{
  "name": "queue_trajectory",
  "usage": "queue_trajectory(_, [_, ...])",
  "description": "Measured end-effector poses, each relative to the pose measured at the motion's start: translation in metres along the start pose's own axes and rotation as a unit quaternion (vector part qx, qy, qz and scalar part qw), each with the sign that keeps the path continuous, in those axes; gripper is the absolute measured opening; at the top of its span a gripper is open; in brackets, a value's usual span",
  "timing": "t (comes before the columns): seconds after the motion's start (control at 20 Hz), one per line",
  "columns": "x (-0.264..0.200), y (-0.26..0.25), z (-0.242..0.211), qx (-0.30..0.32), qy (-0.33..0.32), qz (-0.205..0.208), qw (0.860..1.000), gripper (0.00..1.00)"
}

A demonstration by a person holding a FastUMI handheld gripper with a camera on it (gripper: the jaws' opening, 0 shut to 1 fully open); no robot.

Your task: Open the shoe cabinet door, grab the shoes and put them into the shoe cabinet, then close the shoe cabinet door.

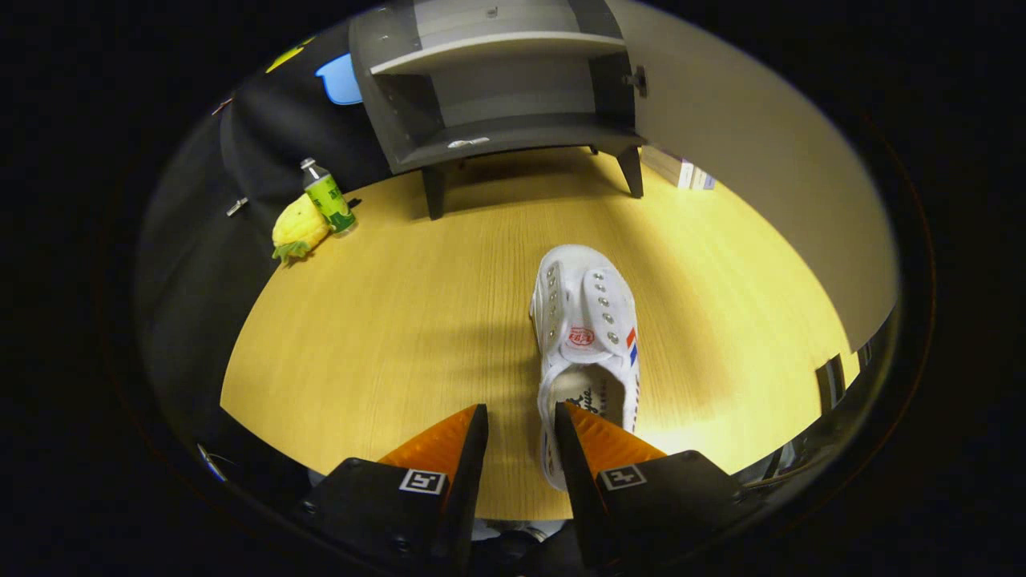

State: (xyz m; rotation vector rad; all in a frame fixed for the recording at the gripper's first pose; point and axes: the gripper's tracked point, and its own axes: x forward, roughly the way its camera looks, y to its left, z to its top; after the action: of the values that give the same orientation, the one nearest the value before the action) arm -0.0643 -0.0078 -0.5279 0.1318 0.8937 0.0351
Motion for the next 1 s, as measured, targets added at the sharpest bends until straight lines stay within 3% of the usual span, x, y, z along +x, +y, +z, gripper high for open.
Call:
queue_trajectory(0.15, [0.026, -0.002, 0.014, -0.002, -0.036, -0.005, 0.999, 0.55])
queue_trajectory(0.2, [0.024, -0.010, 0.016, -0.007, -0.054, -0.025, 0.998, 0.45])
queue_trajectory(0.3, [0.042, -0.012, 0.033, 0.010, -0.084, -0.026, 0.996, 0.24])
queue_trajectory(0.55, [0.052, -0.017, 0.050, 0.028, -0.127, -0.038, 0.991, 0.10])
queue_trajectory(0.75, [0.047, -0.021, 0.064, 0.011, -0.141, -0.035, 0.989, 0.05])
queue_trajectory(1.0, [-0.004, -0.020, 0.091, 0.025, -0.157, -0.016, 0.987, 0.05])
